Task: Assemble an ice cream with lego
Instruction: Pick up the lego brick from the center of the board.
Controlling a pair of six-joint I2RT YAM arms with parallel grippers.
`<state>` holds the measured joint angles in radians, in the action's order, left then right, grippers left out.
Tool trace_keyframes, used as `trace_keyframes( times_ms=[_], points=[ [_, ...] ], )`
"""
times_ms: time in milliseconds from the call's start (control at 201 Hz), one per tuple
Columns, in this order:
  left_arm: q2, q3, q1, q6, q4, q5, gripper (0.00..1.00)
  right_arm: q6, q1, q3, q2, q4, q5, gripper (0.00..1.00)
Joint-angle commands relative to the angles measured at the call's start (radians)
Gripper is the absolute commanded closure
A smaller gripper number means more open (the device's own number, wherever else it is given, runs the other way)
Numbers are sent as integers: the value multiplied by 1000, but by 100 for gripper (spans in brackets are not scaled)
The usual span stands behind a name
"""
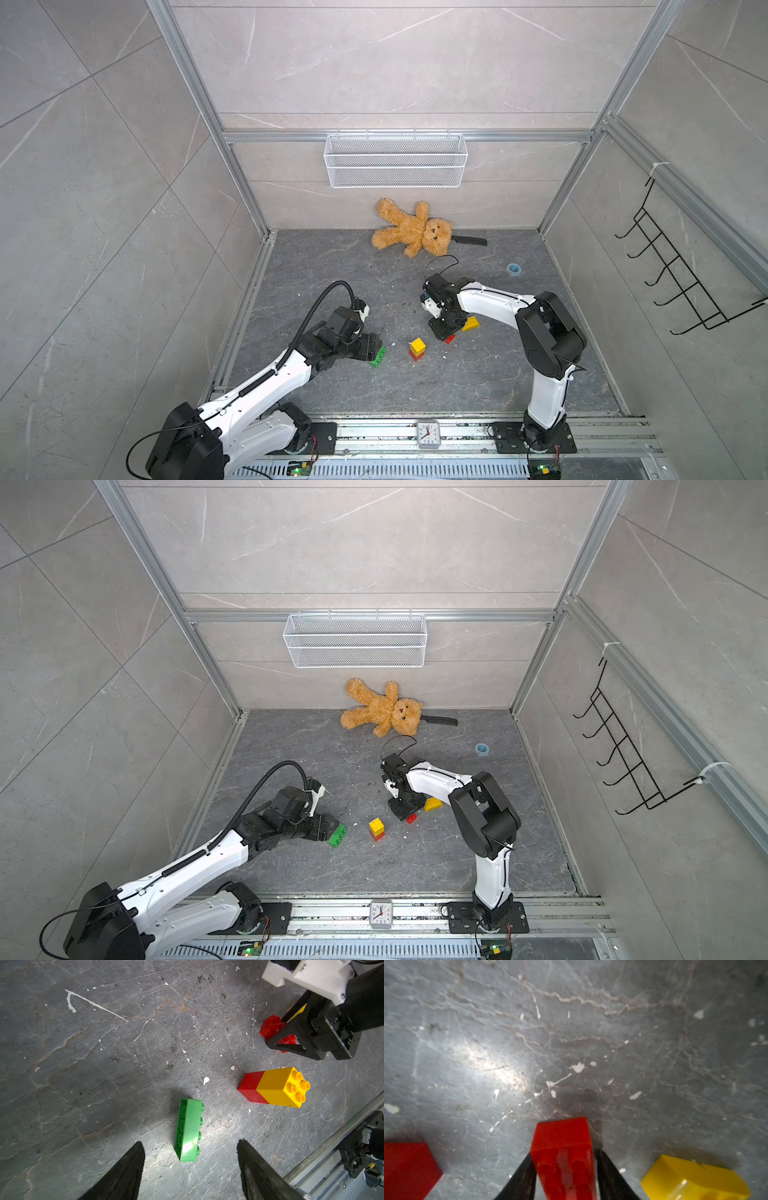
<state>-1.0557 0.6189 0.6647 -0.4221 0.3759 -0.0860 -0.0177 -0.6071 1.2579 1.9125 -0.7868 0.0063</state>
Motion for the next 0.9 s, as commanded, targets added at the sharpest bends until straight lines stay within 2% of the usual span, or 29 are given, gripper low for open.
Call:
trace_keyframes(
  times_ms=[0,259,498,742,891],
  points=[
    [-6,22,-7,2,-22,-16,27,12,0,-27,-24,-9,-33,50],
    [11,15,-7,-5,-23,-17,27,12,-1,-18,-15,9,-55,65],
    [17,1,-7,-5,-46,-23,27,49,1,12,-44,-32,-37,73],
    [-43,-17,-4,-5,-160,-97,36,147,-13,124,-176,-212,-83,80],
    [-68,-32,-4,-4,-198,-107,39,208,-86,213,-228,-336,-120,80]
  ],
)
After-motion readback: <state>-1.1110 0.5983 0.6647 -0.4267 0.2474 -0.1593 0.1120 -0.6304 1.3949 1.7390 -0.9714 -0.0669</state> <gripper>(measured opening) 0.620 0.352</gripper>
